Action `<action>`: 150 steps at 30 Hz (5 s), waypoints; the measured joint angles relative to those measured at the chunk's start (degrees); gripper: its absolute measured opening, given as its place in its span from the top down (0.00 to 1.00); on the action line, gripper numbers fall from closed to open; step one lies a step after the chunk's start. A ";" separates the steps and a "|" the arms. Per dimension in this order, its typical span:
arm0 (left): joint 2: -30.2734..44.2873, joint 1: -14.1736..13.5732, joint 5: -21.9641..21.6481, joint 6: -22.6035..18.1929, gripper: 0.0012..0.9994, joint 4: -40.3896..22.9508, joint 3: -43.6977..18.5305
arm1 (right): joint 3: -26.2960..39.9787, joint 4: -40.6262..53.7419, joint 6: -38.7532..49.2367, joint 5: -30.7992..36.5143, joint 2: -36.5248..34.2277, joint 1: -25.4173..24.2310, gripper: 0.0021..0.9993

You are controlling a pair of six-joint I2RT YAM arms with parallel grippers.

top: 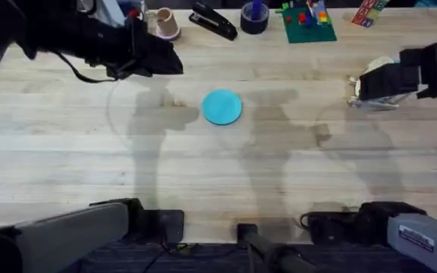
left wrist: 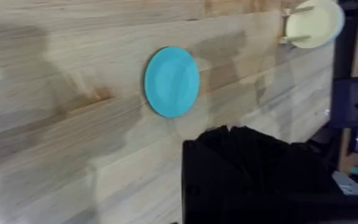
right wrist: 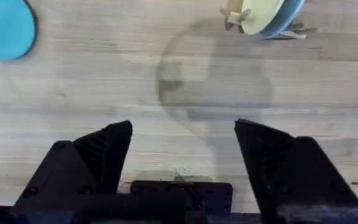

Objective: Pick up the plates from the table one by one and place each into a slot on the dish rack.

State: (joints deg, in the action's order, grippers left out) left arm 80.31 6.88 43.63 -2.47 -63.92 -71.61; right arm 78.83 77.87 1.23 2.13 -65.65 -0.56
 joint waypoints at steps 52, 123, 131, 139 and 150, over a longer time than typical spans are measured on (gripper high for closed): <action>30.88 0.54 15.29 -6.08 0.96 11.84 5.15 | 0.00 0.00 0.00 0.00 0.00 0.00 0.00; 24.79 -5.07 11.58 -8.30 0.96 7.39 1.57 | 0.00 0.00 0.00 0.00 0.00 0.00 0.00; 24.79 -7.48 10.55 -4.19 0.96 11.68 1.57 | 0.00 0.00 0.00 0.00 0.00 0.00 0.00; 24.79 -7.40 9.32 -2.96 0.96 11.67 1.57 | 0.00 0.00 0.00 0.00 0.00 0.00 0.00; 30.12 -7.40 7.50 -2.63 0.96 12.98 1.57 | 0.00 0.00 0.00 0.00 0.00 0.00 0.01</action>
State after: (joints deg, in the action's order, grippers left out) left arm 110.44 -0.51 51.13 -5.10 -50.94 -70.04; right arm 78.83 77.87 1.23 2.13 -65.65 -0.56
